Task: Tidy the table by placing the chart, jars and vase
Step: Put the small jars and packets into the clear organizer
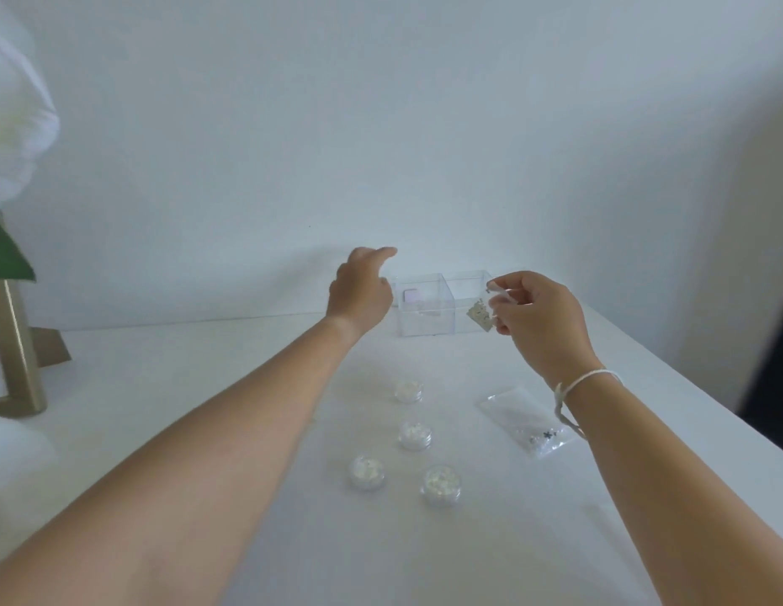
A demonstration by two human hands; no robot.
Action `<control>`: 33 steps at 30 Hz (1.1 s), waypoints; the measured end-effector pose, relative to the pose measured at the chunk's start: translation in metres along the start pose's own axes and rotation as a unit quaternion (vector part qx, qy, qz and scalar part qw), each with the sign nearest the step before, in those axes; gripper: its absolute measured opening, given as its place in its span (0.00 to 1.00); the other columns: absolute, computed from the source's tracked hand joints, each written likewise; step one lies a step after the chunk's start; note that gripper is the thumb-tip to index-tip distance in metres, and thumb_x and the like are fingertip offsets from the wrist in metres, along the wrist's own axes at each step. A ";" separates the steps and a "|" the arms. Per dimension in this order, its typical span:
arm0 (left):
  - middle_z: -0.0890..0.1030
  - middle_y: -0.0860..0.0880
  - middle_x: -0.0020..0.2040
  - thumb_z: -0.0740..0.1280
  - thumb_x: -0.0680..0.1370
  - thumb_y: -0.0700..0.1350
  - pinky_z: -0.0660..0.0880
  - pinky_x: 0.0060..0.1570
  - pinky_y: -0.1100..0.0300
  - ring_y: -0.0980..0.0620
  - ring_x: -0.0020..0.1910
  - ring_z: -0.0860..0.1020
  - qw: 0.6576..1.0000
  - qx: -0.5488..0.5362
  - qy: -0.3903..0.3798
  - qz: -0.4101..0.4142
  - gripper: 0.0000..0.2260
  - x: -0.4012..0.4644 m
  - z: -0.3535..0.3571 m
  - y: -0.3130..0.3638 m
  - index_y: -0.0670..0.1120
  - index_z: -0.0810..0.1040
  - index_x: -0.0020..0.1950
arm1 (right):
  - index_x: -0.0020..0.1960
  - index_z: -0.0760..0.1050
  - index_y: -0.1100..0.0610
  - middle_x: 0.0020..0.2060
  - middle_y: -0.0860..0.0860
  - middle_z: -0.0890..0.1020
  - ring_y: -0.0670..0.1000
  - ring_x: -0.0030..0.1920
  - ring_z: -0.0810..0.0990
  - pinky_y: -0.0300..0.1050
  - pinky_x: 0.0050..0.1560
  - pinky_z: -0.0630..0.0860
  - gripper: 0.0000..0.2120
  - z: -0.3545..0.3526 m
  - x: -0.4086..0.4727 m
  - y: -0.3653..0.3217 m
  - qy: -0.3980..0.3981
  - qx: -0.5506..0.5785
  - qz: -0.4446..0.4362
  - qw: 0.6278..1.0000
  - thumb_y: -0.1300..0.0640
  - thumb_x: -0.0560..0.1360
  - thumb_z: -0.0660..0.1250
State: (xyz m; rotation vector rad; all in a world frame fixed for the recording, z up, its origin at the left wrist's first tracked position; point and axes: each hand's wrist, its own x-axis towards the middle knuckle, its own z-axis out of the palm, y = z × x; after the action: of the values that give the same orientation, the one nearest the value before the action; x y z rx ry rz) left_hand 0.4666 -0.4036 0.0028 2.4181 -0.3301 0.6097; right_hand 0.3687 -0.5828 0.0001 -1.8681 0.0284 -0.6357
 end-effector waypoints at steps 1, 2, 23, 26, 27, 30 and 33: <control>0.69 0.44 0.68 0.55 0.75 0.35 0.66 0.64 0.53 0.43 0.65 0.69 1.000 -0.022 0.005 -0.006 0.23 -0.011 -0.007 -0.010 0.49 0.68 0.69 | 0.44 0.76 0.51 0.36 0.48 0.78 0.52 0.36 0.76 0.42 0.40 0.75 0.10 -0.001 0.000 -0.001 0.002 0.000 0.001 1.000 0.64 0.73 0.60; 0.70 0.44 0.66 0.56 0.76 0.36 0.67 0.61 0.56 0.44 0.63 0.70 0.999 -0.036 0.004 -0.013 0.22 -0.025 -0.015 -0.020 0.50 0.69 0.68 | 0.44 0.76 0.52 0.36 0.49 0.78 0.53 0.37 0.76 0.45 0.43 0.76 0.11 -0.001 0.000 -0.002 0.003 -0.002 0.003 1.000 0.65 0.73 0.60; 0.72 0.57 0.49 0.65 0.73 0.56 0.66 0.62 0.53 0.53 0.52 0.67 0.989 0.035 -0.123 -0.069 0.18 -0.146 -0.076 -0.070 0.57 0.74 0.62 | 0.44 0.79 0.56 0.43 0.49 0.81 0.48 0.42 0.76 0.28 0.35 0.69 0.10 0.045 0.029 -0.021 0.023 -0.141 -0.054 0.988 0.65 0.72 0.60; 0.72 0.57 0.47 0.68 0.72 0.52 0.68 0.56 0.59 0.54 0.50 0.70 0.992 -0.017 -0.107 -0.065 0.16 -0.146 -0.075 -0.074 0.58 0.76 0.60 | 0.47 0.79 0.56 0.48 0.52 0.83 0.52 0.49 0.79 0.42 0.46 0.73 0.12 0.059 0.043 -0.022 -0.003 -0.208 -0.084 0.974 0.64 0.73 0.58; 0.73 0.57 0.47 0.68 0.72 0.49 0.68 0.51 0.65 0.56 0.48 0.72 0.992 -0.038 -0.099 -0.064 0.15 -0.146 -0.075 -0.075 0.57 0.76 0.59 | 0.47 0.79 0.56 0.48 0.53 0.84 0.53 0.50 0.78 0.43 0.47 0.72 0.12 0.063 0.047 -0.021 -0.014 -0.229 -0.094 0.969 0.64 0.73 0.57; 0.75 0.57 0.46 0.63 0.74 0.40 0.68 0.36 0.76 0.61 0.40 0.73 0.992 -0.081 -0.080 -0.056 0.15 -0.146 -0.074 -0.079 0.58 0.77 0.55 | 0.48 0.80 0.56 0.48 0.55 0.82 0.53 0.52 0.76 0.43 0.45 0.69 0.12 0.073 0.057 -0.020 -0.029 -0.258 -0.115 0.959 0.64 0.74 0.58; 0.76 0.56 0.45 0.59 0.74 0.35 0.69 0.25 0.73 0.63 0.34 0.73 0.988 -0.123 -0.064 -0.070 0.22 -0.146 -0.074 -0.080 0.65 0.75 0.47 | 0.50 0.80 0.56 0.52 0.56 0.79 0.57 0.56 0.73 0.48 0.51 0.72 0.12 0.080 0.065 -0.013 -0.043 -0.307 -0.121 0.943 0.63 0.75 0.58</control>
State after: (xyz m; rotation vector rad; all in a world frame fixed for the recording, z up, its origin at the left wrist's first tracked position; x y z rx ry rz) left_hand 0.3449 -0.2830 -0.0585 2.2226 -0.2672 0.3316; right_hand 0.4558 -0.5294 0.0190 -2.5302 -0.0704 -0.7713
